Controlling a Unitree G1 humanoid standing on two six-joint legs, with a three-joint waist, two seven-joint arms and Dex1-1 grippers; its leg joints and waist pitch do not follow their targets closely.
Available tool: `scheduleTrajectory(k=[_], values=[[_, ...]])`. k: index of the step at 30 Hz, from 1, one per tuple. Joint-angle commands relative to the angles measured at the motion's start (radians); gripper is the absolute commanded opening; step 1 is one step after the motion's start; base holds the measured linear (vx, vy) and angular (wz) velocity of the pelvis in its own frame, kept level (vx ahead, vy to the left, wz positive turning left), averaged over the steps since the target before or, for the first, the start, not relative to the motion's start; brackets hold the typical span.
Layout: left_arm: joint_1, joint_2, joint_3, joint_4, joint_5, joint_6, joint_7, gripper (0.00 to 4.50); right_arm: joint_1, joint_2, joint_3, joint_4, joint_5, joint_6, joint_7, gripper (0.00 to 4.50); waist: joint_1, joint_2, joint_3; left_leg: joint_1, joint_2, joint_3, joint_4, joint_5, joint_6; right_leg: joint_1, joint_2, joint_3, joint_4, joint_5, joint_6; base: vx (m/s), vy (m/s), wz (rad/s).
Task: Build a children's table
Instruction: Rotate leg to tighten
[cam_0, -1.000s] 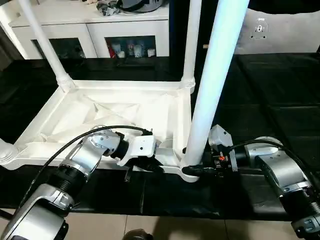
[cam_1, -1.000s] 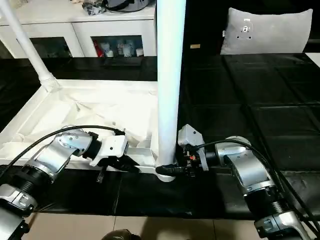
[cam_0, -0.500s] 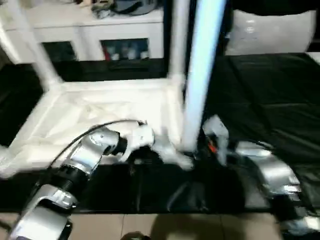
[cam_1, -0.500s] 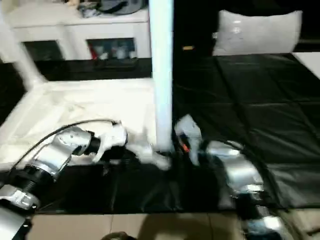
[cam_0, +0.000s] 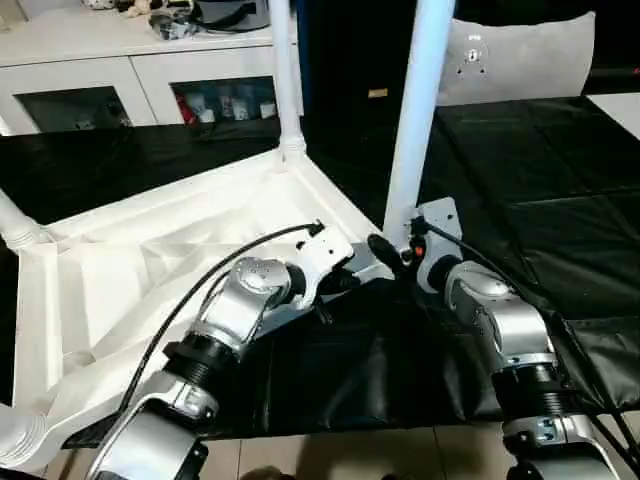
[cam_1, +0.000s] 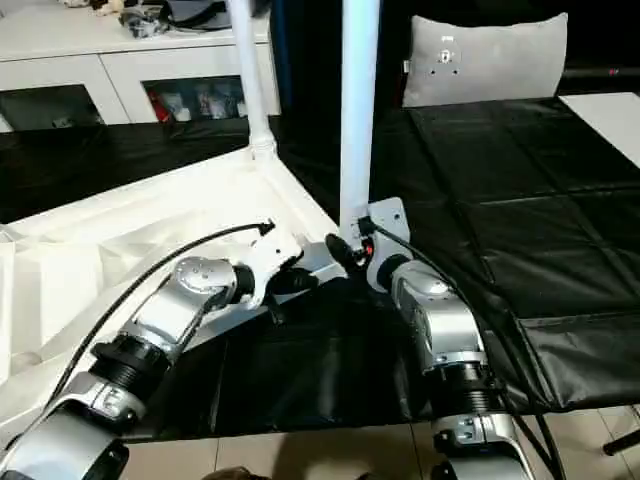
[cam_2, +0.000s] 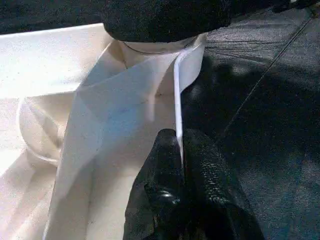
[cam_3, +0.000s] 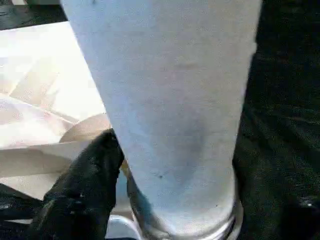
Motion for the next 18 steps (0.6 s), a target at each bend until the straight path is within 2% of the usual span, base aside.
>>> scheduleTrajectory(k=[1, 8, 12, 13, 14, 18], values=[[-0.046, 0.019, 0.000, -0.028, 0.014, -0.041, 0.015, 0.00, 0.035, 0.021, 0.074, -0.017, 0.034, -0.008, 0.070, 3.75, 0.007, -0.014, -0.077, 0.006, 0.099, -0.052, -0.067, -0.043, 0.104, 0.066, -0.121, 0.085, -0.070, -0.147, -0.116, 0.000, 0.000, 0.00], [-0.035, 0.081, -0.016, -0.002, 0.022, -0.126, -0.048, 0.00, 0.092, -0.091, 0.075, -0.099, 0.074, -0.061, 0.260, 4.41, 0.021, -0.015, -0.071, 0.008, 0.101, -0.051, -0.070, -0.096, 0.103, 0.065, -0.118, 0.083, -0.081, -0.221, -0.084, 0.000, 0.000, 0.00], [-0.030, 0.132, -0.033, 0.008, -0.006, -0.199, -0.172, 0.00, 0.108, -0.210, 0.078, -0.125, 0.090, -0.117, 0.419, 4.41, 0.024, -0.015, -0.071, 0.007, 0.102, -0.051, -0.069, -0.105, 0.108, 0.064, -0.118, 0.082, -0.079, -0.221, -0.083, 0.000, 0.000, 0.00], [-0.029, 0.154, -0.043, 0.012, -0.012, -0.222, -0.212, 0.00, 0.104, -0.244, 0.076, -0.120, 0.093, -0.136, 0.465, 4.41, 0.024, -0.011, -0.072, 0.007, 0.102, -0.051, -0.068, -0.108, 0.108, 0.064, -0.118, 0.083, -0.079, -0.220, -0.086, 0.000, 0.000, 0.00], [-0.030, 0.162, -0.048, 0.017, -0.012, -0.234, -0.224, 0.00, 0.103, -0.255, 0.076, -0.119, 0.096, -0.141, 0.482, 4.41, 0.026, -0.014, -0.072, 0.006, 0.102, -0.050, -0.068, -0.107, 0.112, 0.064, -0.119, 0.083, -0.079, -0.218, -0.088, 0.000, 0.000, 0.00], [-0.027, 0.200, -0.063, 0.024, -0.023, -0.301, -0.311, 0.00, 0.092, -0.302, 0.078, -0.123, 0.110, -0.143, 0.556, 4.41, 0.035, -0.012, -0.074, 0.007, 0.104, -0.050, -0.065, -0.094, 0.119, 0.062, -0.117, 0.082, -0.075, -0.204, -0.101, 0.000, 0.000, 0.00]])
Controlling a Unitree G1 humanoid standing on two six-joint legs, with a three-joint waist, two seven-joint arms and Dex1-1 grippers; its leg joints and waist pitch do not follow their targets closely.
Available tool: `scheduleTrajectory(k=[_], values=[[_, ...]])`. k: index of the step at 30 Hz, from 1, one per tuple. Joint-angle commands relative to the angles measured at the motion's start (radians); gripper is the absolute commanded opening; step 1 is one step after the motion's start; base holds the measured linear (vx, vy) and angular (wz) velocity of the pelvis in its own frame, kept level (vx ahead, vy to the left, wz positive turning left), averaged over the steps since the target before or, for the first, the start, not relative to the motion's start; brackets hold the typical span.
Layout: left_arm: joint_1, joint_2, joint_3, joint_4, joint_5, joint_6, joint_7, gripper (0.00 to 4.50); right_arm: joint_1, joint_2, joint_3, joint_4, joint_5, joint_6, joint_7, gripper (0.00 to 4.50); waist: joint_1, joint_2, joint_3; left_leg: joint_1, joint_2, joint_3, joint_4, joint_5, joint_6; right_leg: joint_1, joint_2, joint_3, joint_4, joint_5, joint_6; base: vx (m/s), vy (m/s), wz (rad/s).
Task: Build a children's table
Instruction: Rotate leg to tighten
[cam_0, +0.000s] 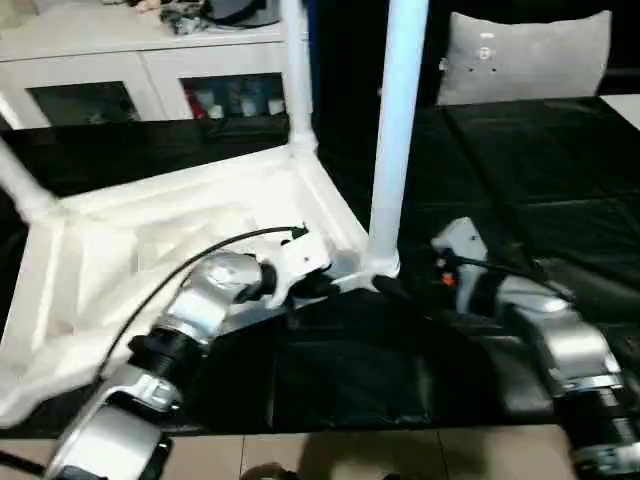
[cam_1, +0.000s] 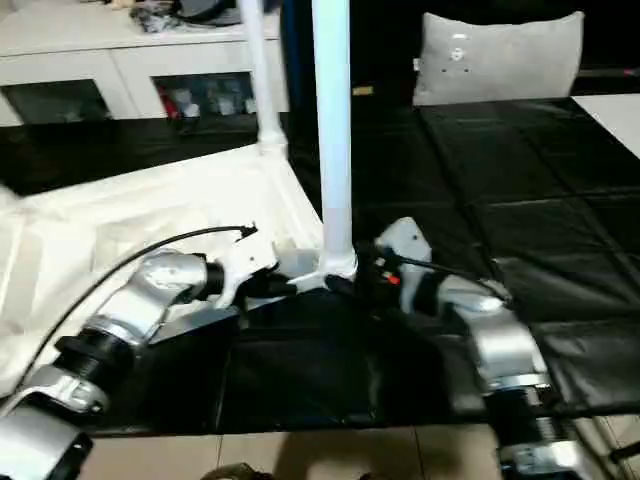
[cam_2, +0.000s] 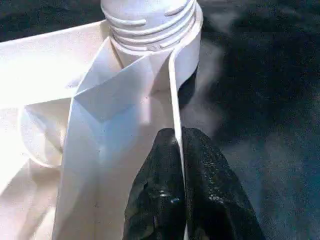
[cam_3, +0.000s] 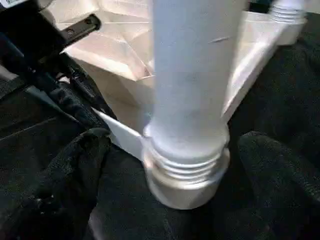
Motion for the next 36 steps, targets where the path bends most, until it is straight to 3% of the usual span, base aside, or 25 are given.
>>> scheduleTrajectory(k=[1, 3, 6, 13, 15, 17, 25, 29, 36], values=[[-0.023, 0.027, -0.021, -0.025, -0.005, -0.071, -0.076, 0.00, -0.019, -0.027, 0.021, -0.024, 0.014, -0.017, 0.076, 4.41, 0.004, -0.012, -0.074, 0.012, 0.107, -0.050, -0.068, -0.090, 0.117, 0.063, -0.117, 0.083, -0.075, -0.200, -0.107, 0.000, 0.000, 0.00], [-0.021, 0.051, -0.034, -0.028, -0.011, -0.106, -0.143, 0.00, -0.023, -0.062, 0.041, -0.030, 0.033, -0.020, 0.155, 4.41, 0.013, -0.012, -0.075, 0.012, 0.108, -0.049, -0.067, -0.093, 0.119, 0.063, -0.118, 0.084, -0.072, -0.199, -0.107, 0.000, 0.000, 0.00], [-0.004, 0.084, -0.062, -0.066, -0.046, -0.148, -0.277, 0.00, -0.047, -0.096, 0.083, -0.001, 0.050, -0.041, 0.286, 4.08, 0.024, -0.015, -0.075, 0.011, 0.111, -0.049, -0.067, -0.093, 0.125, 0.064, -0.121, 0.085, -0.068, -0.203, -0.111, 0.000, 0.000, 0.00], [0.001, 0.100, -0.087, -0.066, -0.039, -0.184, -0.323, 0.00, -0.083, -0.090, 0.111, 0.035, 0.063, -0.054, 0.359, 3.53, 0.048, -0.019, -0.073, 0.019, 0.118, -0.048, -0.069, -0.115, 0.095, 0.056, -0.123, 0.089, -0.072, -0.254, -0.117, 0.000, 0.000, 0.00], [0.001, 0.103, -0.090, -0.054, -0.032, -0.200, -0.330, 0.00, -0.092, -0.091, 0.117, 0.048, 0.060, -0.069, 0.373, 3.53, 0.049, -0.020, -0.073, 0.018, 0.115, -0.048, -0.069, -0.119, 0.088, 0.057, -0.124, 0.089, -0.073, -0.266, -0.111, 0.000, 0.000, 0.00], [0.001, 0.106, -0.092, -0.048, -0.033, -0.209, -0.339, 0.00, -0.103, -0.095, 0.128, 0.067, 0.059, -0.065, 0.400, 3.15, 0.047, -0.019, -0.073, 0.017, 0.113, -0.048, -0.069, -0.121, 0.083, 0.058, -0.122, 0.087, -0.074, -0.270, -0.106, 0.000, 0.000, 0.00], [0.000, 0.103, -0.095, -0.039, -0.033, -0.219, -0.337, 0.00, -0.111, -0.085, 0.142, 0.096, 0.063, -0.066, 0.426, 2.57, 0.049, -0.022, -0.075, 0.016, 0.113, -0.047, -0.067, -0.104, 0.095, 0.058, -0.122, 0.087, -0.072, -0.256, -0.109, 0.000, 0.000, 0.00], [0.003, 0.103, -0.097, -0.034, -0.033, -0.224, -0.333, 0.00, -0.108, -0.081, 0.145, 0.096, 0.071, -0.062, 0.438, 2.21, 0.050, -0.019, -0.075, 0.016, 0.112, -0.047, -0.066, -0.103, 0.092, 0.058, -0.120, 0.086, -0.073, -0.266, -0.101, 0.000, 0.000, 0.00], [0.005, 0.095, -0.084, -0.027, -0.038, -0.194, -0.313, 0.00, -0.086, -0.077, 0.140, 0.070, 0.091, -0.043, 0.441, 1.98, 0.048, -0.015, -0.076, 0.017, 0.114, -0.048, -0.067, -0.111, 0.087, 0.058, -0.119, 0.086, -0.074, -0.259, -0.103, 0.000, 0.000, 0.00]])
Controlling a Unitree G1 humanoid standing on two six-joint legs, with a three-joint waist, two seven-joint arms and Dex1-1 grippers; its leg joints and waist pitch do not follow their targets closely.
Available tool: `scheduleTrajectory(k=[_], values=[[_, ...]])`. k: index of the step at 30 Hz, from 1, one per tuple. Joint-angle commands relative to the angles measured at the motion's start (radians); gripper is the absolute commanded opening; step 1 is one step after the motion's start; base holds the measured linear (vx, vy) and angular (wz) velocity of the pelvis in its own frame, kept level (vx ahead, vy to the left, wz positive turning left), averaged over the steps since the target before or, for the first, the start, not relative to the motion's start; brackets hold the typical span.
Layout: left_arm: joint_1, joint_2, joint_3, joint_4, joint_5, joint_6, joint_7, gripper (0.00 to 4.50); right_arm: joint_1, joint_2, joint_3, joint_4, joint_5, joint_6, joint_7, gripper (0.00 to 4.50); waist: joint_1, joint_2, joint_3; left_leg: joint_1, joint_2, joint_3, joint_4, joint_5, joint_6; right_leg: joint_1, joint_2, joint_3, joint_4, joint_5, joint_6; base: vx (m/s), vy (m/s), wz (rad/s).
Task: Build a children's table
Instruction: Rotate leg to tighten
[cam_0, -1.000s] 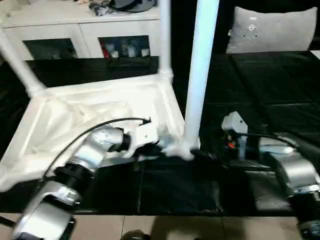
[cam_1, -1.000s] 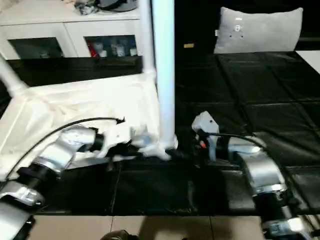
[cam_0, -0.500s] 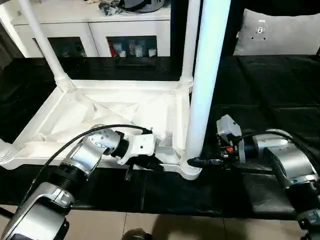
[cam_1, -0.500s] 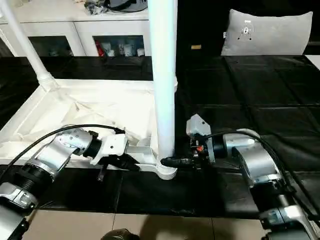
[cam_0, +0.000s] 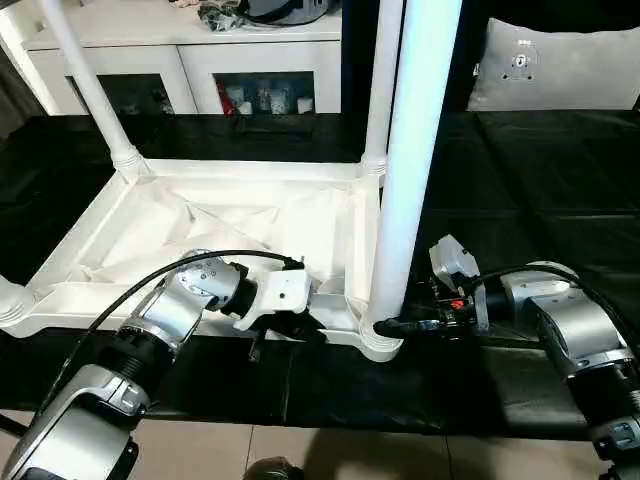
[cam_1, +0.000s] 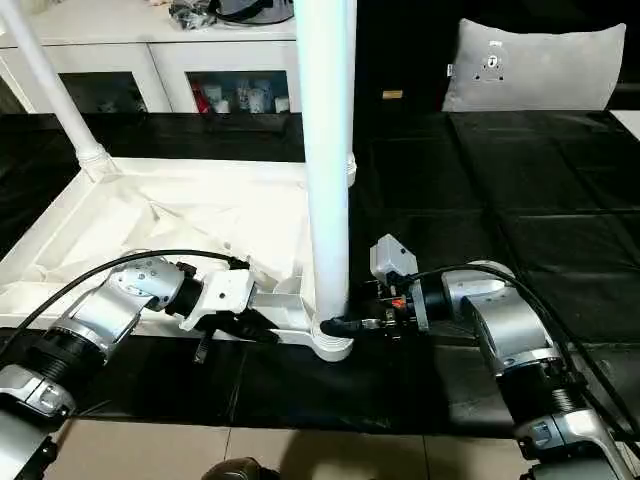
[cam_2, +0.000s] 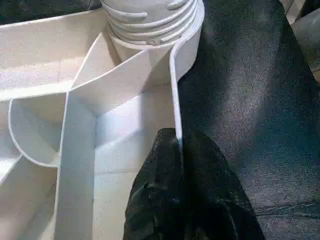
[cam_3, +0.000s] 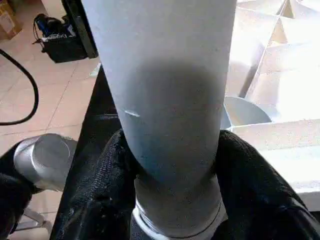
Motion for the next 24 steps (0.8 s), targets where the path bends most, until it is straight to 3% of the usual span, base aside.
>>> scheduleTrajectory(k=[1, 6, 7, 11, 12, 13, 14, 15, 16, 22, 23, 24], values=[[-0.009, -0.012, 0.003, -0.012, -0.001, 0.024, 0.005, 0.00, 0.017, 0.009, -0.004, -0.037, 0.036, 0.028, 0.004, 1.98, -0.007, -0.013, -0.075, 0.017, 0.113, -0.048, -0.074, -0.111, 0.086, 0.057, -0.119, 0.085, -0.076, -0.259, -0.104, 0.000, 0.000, 0.00], [-0.011, -0.047, 0.044, -0.032, -0.025, 0.120, 0.081, 0.00, 0.046, 0.032, -0.025, -0.082, 0.042, 0.109, -0.091, 1.97, -0.006, -0.010, -0.072, 0.019, 0.116, -0.049, -0.077, -0.125, 0.076, 0.057, -0.119, 0.086, -0.082, -0.282, -0.103, 0.000, 0.000, 0.00], [-0.011, -0.061, 0.055, -0.045, -0.018, 0.156, 0.129, 0.00, 0.053, 0.054, -0.027, -0.093, 0.006, 0.127, -0.181, 1.97, -0.008, -0.003, -0.071, 0.019, 0.113, -0.051, -0.077, -0.137, 0.065, 0.056, -0.120, 0.085, -0.083, -0.303, -0.101, 0.000, 0.000, 0.00], [-0.022, -0.125, 0.087, -0.068, 0.012, 0.274, 0.296, 0.00, 0.049, 0.162, -0.074, -0.106, -0.032, 0.222, -0.433, 1.96, -0.039, -0.007, -0.063, 0.020, 0.102, -0.055, -0.083, -0.189, 0.021, 0.060, -0.117, 0.075, -0.104, -0.414, -0.063, 0.000, 0.000, 0.00], [-0.034, -0.178, 0.109, -0.072, 0.023, 0.346, 0.389, 0.00, 0.038, 0.220, -0.095, -0.098, -0.070, 0.273, -0.575, 1.96, -0.052, -0.003, -0.062, 0.020, 0.103, -0.057, -0.085, -0.199, 0.013, 0.060, -0.115, 0.073, -0.106, -0.418, -0.059, 0.000, 0.000, 0.00], [-0.034, -0.179, 0.110, -0.072, 0.023, 0.348, 0.391, 0.00, 0.037, 0.222, -0.096, -0.097, -0.070, 0.274, -0.579, 1.96, -0.060, -0.003, -0.062, 0.021, 0.102, -0.058, -0.086, -0.203, 0.010, 0.058, -0.114, 0.072, -0.108, -0.417, -0.060, 0.000, 0.000, 0.00], [-0.048, -0.234, 0.122, -0.069, 0.034, 0.403, 0.472, 0.00, 0.016, 0.296, -0.141, -0.073, -0.090, 0.328, -0.739, 1.96, -0.072, -0.001, -0.063, 0.023, 0.101, -0.060, -0.086, -0.218, 0.003, 0.058, -0.114, 0.070, -0.109, -0.415, -0.062, 0.000, 0.000, 0.00], [-0.048, -0.234, 0.122, -0.069, 0.034, 0.403, 0.472, 0.00, 0.016, 0.296, -0.141, -0.073, -0.090, 0.328, -0.739, 1.96, -0.079, -0.001, -0.063, 0.022, 0.100, -0.062, -0.086, -0.223, 0.001, 0.059, -0.116, 0.071, -0.109, -0.411, -0.063, 0.000, 0.000, 0.00], [-0.054, -0.249, 0.121, -0.064, 0.042, 0.413, 0.501, 0.00, 0.011, 0.313, -0.143, -0.072, -0.105, 0.335, -0.778, 1.96, -0.087, -0.002, -0.065, 0.016, 0.095, -0.062, -0.085, -0.219, 0.007, 0.065, -0.117, 0.070, -0.108, -0.403, -0.059, 0.000, 0.000, 0.00], [-0.075, -0.315, 0.119, -0.056, 0.073, 0.441, 0.615, 0.00, -0.012, 0.390, -0.146, -0.065, -0.157, 0.318, -0.936, 1.96, -0.102, -0.002, -0.071, 0.008, 0.087, -0.055, -0.077, -0.131, 0.058, 0.066, -0.114, 0.073, -0.101, -0.294, -0.076, 0.000, 0.000, 0.00], [-0.068, -0.319, 0.117, -0.075, 0.086, 0.461, 0.618, 0.00, -0.008, 0.400, -0.148, -0.071, -0.166, 0.302, -0.950, 2.52, -0.101, -0.002, -0.071, 0.008, 0.087, -0.053, -0.077, -0.127, 0.066, 0.067, -0.114, 0.073, -0.102, -0.295, -0.072, 0.000, 0.000, 0.00], [-0.065, -0.316, 0.115, -0.084, 0.090, 0.471, 0.618, 0.00, -0.005, 0.403, -0.151, -0.074, -0.161, 0.298, -0.947, 2.66, -0.100, 0.000, -0.072, 0.009, 0.090, -0.054, -0.077, -0.124, 0.068, 0.066, -0.115, 0.073, -0.101, -0.291, -0.072, 0.000, 0.000, 0.00]])
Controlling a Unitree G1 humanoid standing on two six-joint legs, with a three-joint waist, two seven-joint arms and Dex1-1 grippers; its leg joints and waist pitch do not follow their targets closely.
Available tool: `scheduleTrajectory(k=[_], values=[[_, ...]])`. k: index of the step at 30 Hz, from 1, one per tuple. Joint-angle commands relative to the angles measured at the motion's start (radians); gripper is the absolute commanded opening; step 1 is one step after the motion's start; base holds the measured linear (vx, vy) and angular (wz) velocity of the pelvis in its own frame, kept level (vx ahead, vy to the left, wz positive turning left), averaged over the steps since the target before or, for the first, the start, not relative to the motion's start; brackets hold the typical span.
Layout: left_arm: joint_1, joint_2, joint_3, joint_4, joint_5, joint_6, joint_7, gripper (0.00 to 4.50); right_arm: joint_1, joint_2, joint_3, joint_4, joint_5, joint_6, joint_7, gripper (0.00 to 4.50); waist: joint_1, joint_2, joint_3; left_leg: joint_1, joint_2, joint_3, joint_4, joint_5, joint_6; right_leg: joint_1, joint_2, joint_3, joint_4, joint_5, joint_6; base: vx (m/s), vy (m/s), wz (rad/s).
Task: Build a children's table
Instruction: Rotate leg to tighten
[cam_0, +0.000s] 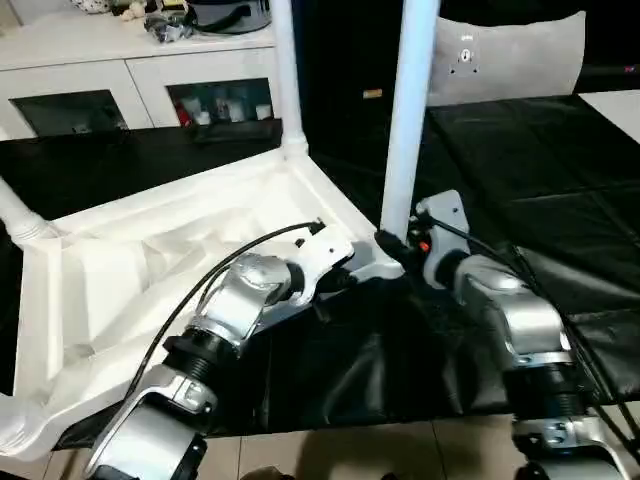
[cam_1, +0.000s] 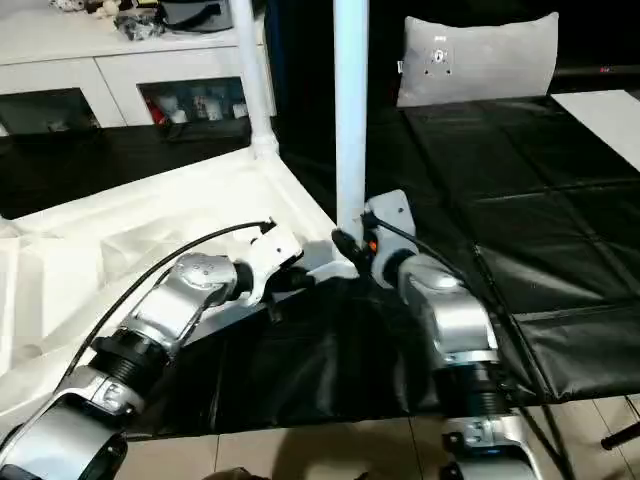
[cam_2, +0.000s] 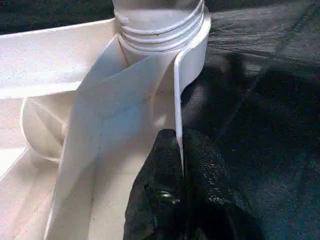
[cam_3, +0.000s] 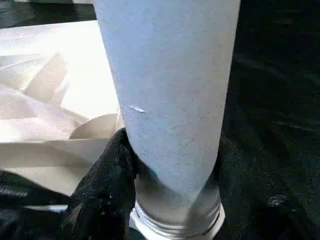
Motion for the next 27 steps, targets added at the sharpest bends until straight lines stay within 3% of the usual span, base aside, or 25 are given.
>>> scheduleTrajectory(k=[1, 7, 8, 16, 19, 20, 25, 27], values=[[-0.035, -0.019, 0.000, -0.059, 0.003, 0.001, 0.020, 0.00, 0.014, 0.040, 0.046, 0.015, 0.023, 0.008, 0.019, 2.66, 0.005, -0.006, -0.071, 0.007, 0.095, -0.056, -0.074, -0.119, 0.079, 0.065, -0.114, 0.075, -0.089, -0.275, -0.076, 0.000, 0.000, 0.00], [-0.029, 0.047, -0.009, -0.044, 0.008, -0.044, -0.018, 0.00, 0.044, -0.010, 0.043, -0.031, 0.063, -0.041, 0.119, 3.20, 0.006, -0.002, -0.071, 0.007, 0.098, -0.056, -0.076, -0.135, 0.088, 0.068, -0.118, 0.079, -0.082, -0.217, -0.097, 0.000, 0.000, 0.00], [-0.024, 0.065, -0.016, -0.042, 0.007, -0.073, -0.045, 0.00, 0.052, -0.032, 0.051, -0.039, 0.060, -0.056, 0.149, 3.46, 0.006, -0.004, -0.071, 0.007, 0.098, -0.056, -0.076, -0.128, 0.093, 0.068, -0.117, 0.080, -0.081, -0.207, -0.100, 0.000, 0.000, 0.00], [-0.001, 0.160, -0.045, -0.022, -0.011, -0.195, -0.213, 0.00, 0.062, -0.175, 0.049, -0.032, 0.083, -0.154, 0.345, 3.96, 0.015, 0.002, -0.070, 0.011, 0.100, -0.054, -0.074, -0.140, 0.101, 0.065, -0.115, 0.080, -0.081, -0.228, -0.093, 0.000, 0.000, 0.00], [-0.003, 0.177, -0.052, -0.011, -0.013, -0.215, -0.243, 0.00, 0.060, -0.210, 0.059, -0.029, 0.091, -0.174, 0.407, 4.30, 0.023, 0.002, -0.071, 0.011, 0.103, -0.053, -0.073, -0.127, 0.106, 0.064, -0.115, 0.081, -0.077, -0.208, -0.100, 0.000, 0.000, 0.00], [-0.001, 0.213, -0.067, -0.004, -0.025, -0.280, -0.323, 0.00, 0.056, -0.265, 0.085, -0.030, 0.101, -0.197, 0.513, 4.38, 0.030, -0.004, -0.072, 0.009, 0.101, -0.051, -0.071, -0.118, 0.113, 0.065, -0.116, 0.080, -0.076, -0.203, -0.104, 0.000, 0.000, 0.00], [-0.002, 0.261, -0.091, 0.002, -0.037, -0.357, -0.441, 0.00, 0.054, -0.322, 0.109, -0.028, 0.146, -0.222, 0.678, 4.38, 0.052, -0.004, -0.073, 0.010, 0.109, -0.050, -0.069, -0.099, 0.136, 0.061, -0.117, 0.082, -0.069, -0.195, -0.110, 0.000, 0.000, 0.00], [-0.003, 0.284, -0.108, 0.002, -0.040, -0.380, -0.497, 0.00, 0.043, -0.333, 0.111, -0.012, 0.172, -0.226, 0.733, 4.05, 0.059, -0.011, -0.073, 0.012, 0.108, -0.048, -0.069, -0.107, 0.132, 0.059, -0.117, 0.082, -0.072, -0.221, -0.111, 0.000, 0.000, 0.00]])
